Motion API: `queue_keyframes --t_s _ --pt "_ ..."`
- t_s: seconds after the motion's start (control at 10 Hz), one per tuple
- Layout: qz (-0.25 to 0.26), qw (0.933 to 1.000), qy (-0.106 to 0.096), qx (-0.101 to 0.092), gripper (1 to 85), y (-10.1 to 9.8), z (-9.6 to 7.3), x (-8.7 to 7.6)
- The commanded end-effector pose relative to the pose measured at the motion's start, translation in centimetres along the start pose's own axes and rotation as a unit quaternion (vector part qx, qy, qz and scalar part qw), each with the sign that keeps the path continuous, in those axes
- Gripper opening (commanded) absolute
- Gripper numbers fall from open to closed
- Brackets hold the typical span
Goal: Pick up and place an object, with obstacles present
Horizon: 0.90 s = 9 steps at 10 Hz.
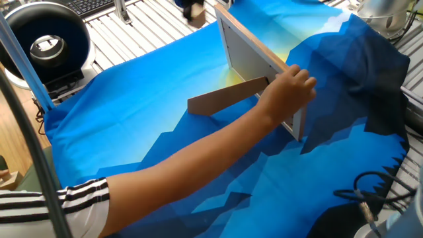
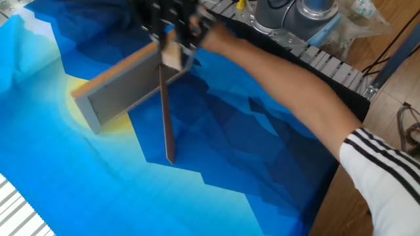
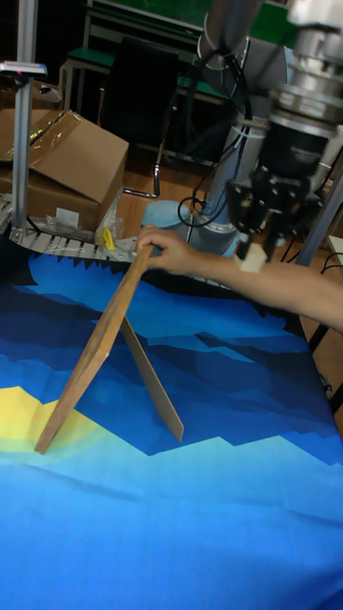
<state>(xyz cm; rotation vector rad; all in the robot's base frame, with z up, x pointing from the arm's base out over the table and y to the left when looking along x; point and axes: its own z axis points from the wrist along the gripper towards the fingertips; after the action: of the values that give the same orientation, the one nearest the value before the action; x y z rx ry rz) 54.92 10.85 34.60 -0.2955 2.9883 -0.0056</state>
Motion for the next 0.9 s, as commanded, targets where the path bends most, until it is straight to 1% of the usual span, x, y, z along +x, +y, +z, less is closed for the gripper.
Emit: queue_keyframes --t_s 0.0,0.1,0.2,0.3,0.4,0.5,0.6,0.7,0.8 --pt "0.005 0.9997 -0.024 0.005 1.3 2.7 4.4 -1.9" --pt "-0.004 0.9997 -0.024 0.010 1.3 2.0 5.4 -2.1" --pt "-0.005 0.9997 -0.023 0.002 1.3 2.0 5.8 -2.0" --pt "-0.002 0.9999 -0.010 0.001 1.3 1.7 6.1 -1.4" --pt "-0.002 0.9999 -0.009 -0.006 5.0 1.7 6.4 -1.3" --pt "-0.012 0.9996 -0.021 -0.014 18.0 1.9 6.8 -1.7" --pt "-0.018 0.9994 -0.025 -0.014 20.0 1.7 7.2 -1.7" --pt "-0.028 0.9990 -0.032 -0.014 28.3 1.5 7.6 -1.8" --pt "-0.036 0.9984 -0.039 -0.019 33.7 1.6 8.1 -2.0"
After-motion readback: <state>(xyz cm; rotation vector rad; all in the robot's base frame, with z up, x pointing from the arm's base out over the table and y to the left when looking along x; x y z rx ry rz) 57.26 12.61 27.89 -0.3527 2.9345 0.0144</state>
